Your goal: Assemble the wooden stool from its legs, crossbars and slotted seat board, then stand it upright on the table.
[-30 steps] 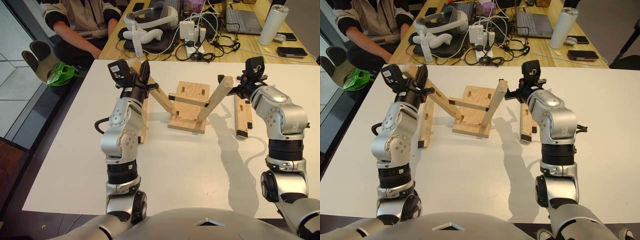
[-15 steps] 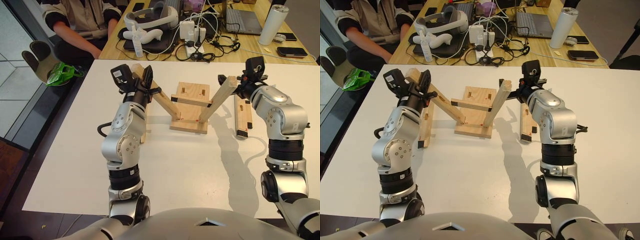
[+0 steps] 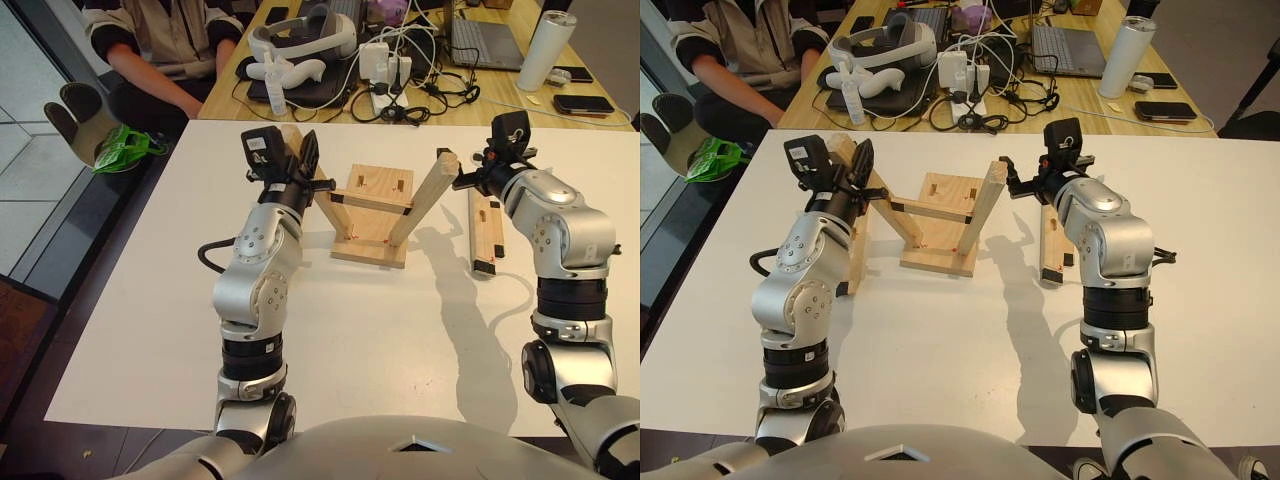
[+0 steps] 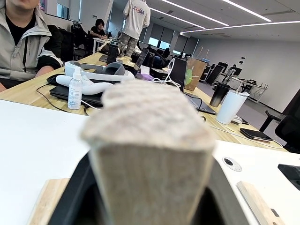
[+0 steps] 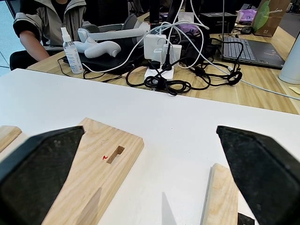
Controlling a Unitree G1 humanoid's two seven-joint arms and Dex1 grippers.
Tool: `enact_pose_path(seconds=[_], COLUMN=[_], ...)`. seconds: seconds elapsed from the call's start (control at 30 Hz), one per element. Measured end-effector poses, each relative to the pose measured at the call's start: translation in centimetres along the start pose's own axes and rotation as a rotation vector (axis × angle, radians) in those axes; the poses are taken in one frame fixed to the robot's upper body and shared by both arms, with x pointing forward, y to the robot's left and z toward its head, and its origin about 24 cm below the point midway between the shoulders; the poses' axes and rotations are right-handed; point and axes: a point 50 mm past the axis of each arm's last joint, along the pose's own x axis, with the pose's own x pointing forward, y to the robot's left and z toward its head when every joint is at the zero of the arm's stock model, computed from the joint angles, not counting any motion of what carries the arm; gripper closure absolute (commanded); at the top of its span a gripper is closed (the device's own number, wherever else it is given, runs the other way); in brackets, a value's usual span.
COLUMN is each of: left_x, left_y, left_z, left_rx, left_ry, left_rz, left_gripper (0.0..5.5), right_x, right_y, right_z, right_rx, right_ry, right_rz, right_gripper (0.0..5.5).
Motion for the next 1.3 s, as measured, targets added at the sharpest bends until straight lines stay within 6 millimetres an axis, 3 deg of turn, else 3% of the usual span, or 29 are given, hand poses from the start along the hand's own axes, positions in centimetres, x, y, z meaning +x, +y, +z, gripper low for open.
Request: enact_pose_path(seconds=[0.27, 0.5, 0.57, 0.7, 0.83, 1.3], left_x=[-2.0, -2.3, -2.2, -2.2, -2.2, -2.7], left_y=[0.0, 0.1, 0.1, -0.6, -0.8, -0.7], left_z=[0.0, -0.1, -0.2, -0.5, -0.8, -1.1], left_rx=[0.020, 0.008, 0.003, 0.021, 0.028, 0.053], left_ry=[-0.050, -0.059, -0.060, -0.059, -0.065, -0.092], left_rz=[0.057, 0.070, 0.072, 0.053, 0.046, 0.055], left_gripper=[4.49, 4.49, 4.49, 4.49, 4.49, 4.49], right_x=[-0.2, -0.2, -0.8, -3.3, -4.7, -5.9], right_y=[0.3, 0.6, 1.0, 3.3, 4.2, 4.8], right_z=[1.4, 2.4, 4.1, 10.1, 11.4, 7.2], right_rx=[-0.038, -0.054, -0.036, -0.011, -0.006, -0.060], right_ry=[-0.048, -0.091, -0.203, -0.498, -0.545, -0.369], right_rz=[-0.004, 0.003, 0.022, 0.201, 0.321, 0.392], right_gripper=[0.10, 0.10, 0.10, 0.10, 0.10, 0.10])
